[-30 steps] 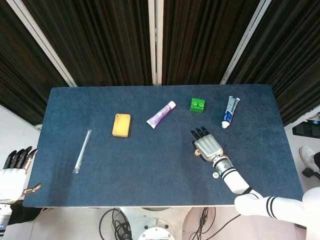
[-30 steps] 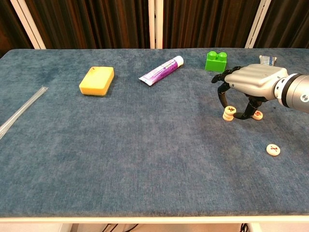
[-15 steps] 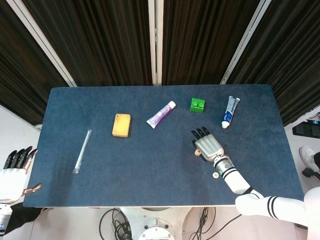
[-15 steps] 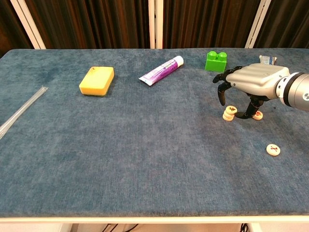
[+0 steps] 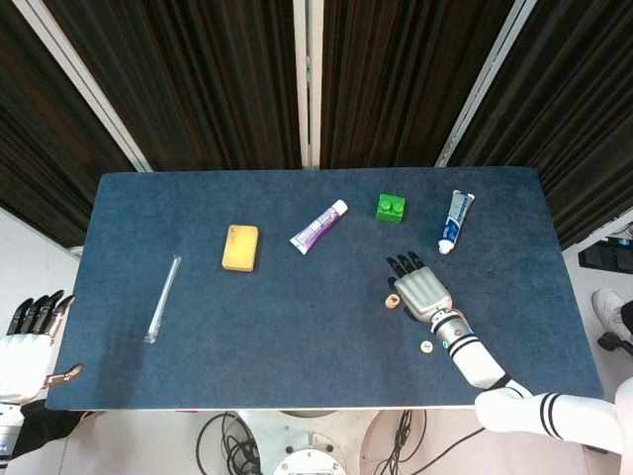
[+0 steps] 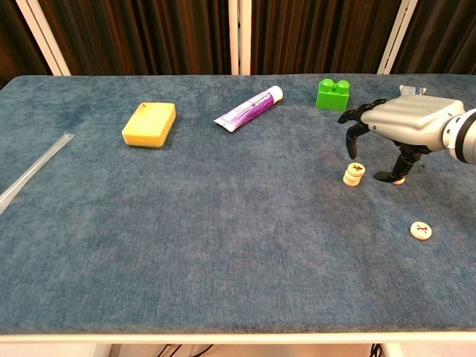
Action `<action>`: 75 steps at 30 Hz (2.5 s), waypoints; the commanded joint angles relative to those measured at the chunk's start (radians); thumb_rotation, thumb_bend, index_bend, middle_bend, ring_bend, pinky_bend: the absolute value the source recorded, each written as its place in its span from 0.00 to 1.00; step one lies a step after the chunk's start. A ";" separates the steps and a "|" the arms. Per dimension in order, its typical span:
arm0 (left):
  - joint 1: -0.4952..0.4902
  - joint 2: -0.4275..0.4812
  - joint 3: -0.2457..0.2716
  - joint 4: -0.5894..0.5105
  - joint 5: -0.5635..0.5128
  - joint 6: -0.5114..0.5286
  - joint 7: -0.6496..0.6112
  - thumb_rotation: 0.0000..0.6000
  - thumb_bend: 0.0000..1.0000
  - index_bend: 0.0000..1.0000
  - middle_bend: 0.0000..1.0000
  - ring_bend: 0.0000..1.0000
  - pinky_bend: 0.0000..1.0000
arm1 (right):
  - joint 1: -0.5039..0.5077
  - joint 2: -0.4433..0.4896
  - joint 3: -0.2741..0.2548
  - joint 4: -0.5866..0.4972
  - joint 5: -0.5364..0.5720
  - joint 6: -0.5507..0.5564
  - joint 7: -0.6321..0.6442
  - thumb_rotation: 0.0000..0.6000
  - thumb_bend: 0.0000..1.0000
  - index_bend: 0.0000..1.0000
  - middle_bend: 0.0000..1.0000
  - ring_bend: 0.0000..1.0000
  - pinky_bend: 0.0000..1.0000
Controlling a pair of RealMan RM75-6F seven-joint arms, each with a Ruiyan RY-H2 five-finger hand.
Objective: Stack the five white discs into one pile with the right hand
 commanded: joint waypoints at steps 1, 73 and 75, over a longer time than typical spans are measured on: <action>0.000 0.000 0.000 0.000 0.001 0.001 0.000 1.00 0.03 0.00 0.00 0.00 0.00 | -0.014 0.012 -0.005 -0.011 -0.010 0.016 0.011 1.00 0.24 0.36 0.04 0.00 0.00; 0.000 -0.003 0.005 -0.001 -0.001 -0.010 0.008 1.00 0.03 0.00 0.00 0.00 0.00 | -0.105 -0.046 0.053 0.038 -0.159 0.065 0.060 1.00 0.27 0.50 0.07 0.00 0.00; 0.000 -0.001 0.003 -0.002 -0.002 -0.007 0.007 1.00 0.03 0.00 0.00 0.00 0.00 | -0.101 -0.053 0.055 0.041 -0.150 0.061 0.052 1.00 0.27 0.50 0.07 0.00 0.00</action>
